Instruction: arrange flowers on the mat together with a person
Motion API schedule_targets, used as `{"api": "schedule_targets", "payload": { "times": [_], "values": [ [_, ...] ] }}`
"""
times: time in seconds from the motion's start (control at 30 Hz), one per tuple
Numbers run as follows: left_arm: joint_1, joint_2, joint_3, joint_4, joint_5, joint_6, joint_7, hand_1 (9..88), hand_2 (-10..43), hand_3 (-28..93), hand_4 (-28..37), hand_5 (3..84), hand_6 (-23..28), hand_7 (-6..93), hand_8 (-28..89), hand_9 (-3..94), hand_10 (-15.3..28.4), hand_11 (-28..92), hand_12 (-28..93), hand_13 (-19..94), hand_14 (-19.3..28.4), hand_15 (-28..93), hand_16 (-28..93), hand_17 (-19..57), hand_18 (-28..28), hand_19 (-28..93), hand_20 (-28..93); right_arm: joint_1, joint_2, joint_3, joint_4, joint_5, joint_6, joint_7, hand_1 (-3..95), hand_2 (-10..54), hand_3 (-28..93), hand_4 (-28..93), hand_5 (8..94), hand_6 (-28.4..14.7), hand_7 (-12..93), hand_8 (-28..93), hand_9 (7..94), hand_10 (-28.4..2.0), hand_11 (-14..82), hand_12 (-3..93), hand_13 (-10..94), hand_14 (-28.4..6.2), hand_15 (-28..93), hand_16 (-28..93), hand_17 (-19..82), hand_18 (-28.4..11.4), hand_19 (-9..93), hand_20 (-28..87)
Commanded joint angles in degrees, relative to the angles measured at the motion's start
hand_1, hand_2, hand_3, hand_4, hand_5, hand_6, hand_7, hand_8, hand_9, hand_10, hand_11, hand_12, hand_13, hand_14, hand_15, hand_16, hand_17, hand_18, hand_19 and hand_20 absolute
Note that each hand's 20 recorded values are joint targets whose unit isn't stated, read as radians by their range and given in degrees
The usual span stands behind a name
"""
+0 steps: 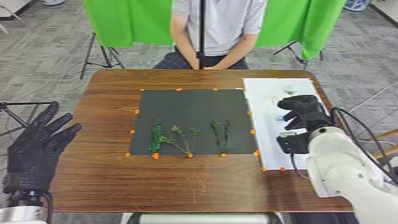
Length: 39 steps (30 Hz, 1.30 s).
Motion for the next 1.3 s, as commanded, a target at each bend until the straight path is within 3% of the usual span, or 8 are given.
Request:
{"api": "schedule_targets", "payload": {
  "times": [0.03,0.2,0.5,0.77,0.9,0.97,1.13,1.3],
  "values": [
    [1.3,0.66,0.44,-0.06,-0.87,0.67,1.39,18.9,7.1,76,-27.2,30.7,4.3,9.9,-8,29.0,14.3,17,13,20,21.1,42,-4,-9.4,19.3,36,14,5.2,2.2,-5.5,4.0,-4.4,-1.6,2.4,33.2,-2.5,73,-20,49.1,-2.0,12,-11,65.6,-20.5,23.7,15.9,65,-17.6,58,11,30,-26.9,76,4],
    [0.8,0.54,0.61,0.04,-0.53,0.44,1.07,18.9,7.0,76,-27.1,30.7,4.3,10.0,-8,29.0,14.2,17,13,20,21.2,43,-4,-9.4,19.4,36,14,9.9,2.8,-10.7,7.4,-6.8,-3.6,4.5,34.8,-4.1,74,-20,49.4,-1.7,13,-11,65.3,-20.4,24.1,16.0,65,-17.3,58,11,30,-26.7,77,3],
    [0.9,1.76,1.08,0.12,-1.73,0.99,2.52,19.1,6.9,77,-26.7,30.7,4.4,10.1,-8,29.0,14.3,17,13,20,21.1,43,-4,-9.4,19.4,36,14,20.0,4.2,-23.6,14.2,-12.8,-3.8,7.9,38.0,-6.6,75,-21,50.0,-1.2,13,-11,65.6,-19.7,23.9,15.8,67,-15.8,56,10,30,-25.8,76,1],
    [-0.2,1.33,1.19,0.18,-1.31,0.87,1.39,19.3,6.8,77,-26.5,30.7,4.5,10.1,-8,29.0,14.3,17,13,20,21.2,43,-4,-9.4,19.4,36,14,26.3,3.9,-31.5,18.9,-14.9,-6.7,9.4,40.9,-8.0,74,-22,52.3,0.0,15,-12,67.7,-18.5,24.2,15.7,69,-14.1,55,11,32,-25.1,76,0],
    [-1.0,0.66,1.33,0.20,-0.68,0.57,0.15,19.3,6.9,77,-26.4,30.7,4.5,10.2,-8,29.0,14.4,17,13,20,21.2,43,-4,-9.4,19.4,36,14,27.5,2.9,-34.0,20.6,-17.4,-6.1,10.6,45.4,-9.4,73,-24,59.5,1.9,17,-13,70.9,-16.1,24.3,15.9,72,-11.6,52,13,35,-23.2,74,0],
    [-0.9,1.31,1.33,0.25,-1.02,0.79,0.41,19.4,7.0,76,-26.3,30.7,4.5,10.2,-8,29.0,14.3,17,13,20,21.2,43,-4,-9.4,19.4,36,14,27.8,2.6,-35.2,21.0,-19.3,-5.2,11.3,48.8,-9.5,71,-26,64.5,2.2,18,-9,74.1,-14.4,23.2,17.4,75,-10.2,50,14,37,-22.2,74,0],
    [-1.2,1.06,1.34,0.23,-0.83,0.71,-0.32,19.3,6.9,77,-26.1,30.7,4.5,10.1,-8,29.0,14.3,17,13,20,21.2,43,-4,-9.5,19.4,36,14,29.1,2.1,-37.9,22.0,-22.1,-4.8,12.5,58.1,-9.5,61,-28,80.5,3.3,19,-1,87.0,-8.5,10.0,29.6,82,-5.7,43,22,41,-20.1,74,0],
    [-1.3,0.56,1.09,0.12,-0.31,0.54,-1.09,19.4,6.9,77,-26.1,30.8,4.5,10.2,-8,28.9,14.3,17,13,20,21.2,43,-4,-9.5,19.4,36,14,28.8,2.0,-38.2,22.1,-23.0,-3.5,12.5,60.4,-9.5,60,-28,84.1,3.8,19,0,92.1,-6.8,7.9,32.1,86,-3.8,40,26,43,-18.6,74,-1]
  ]
}}
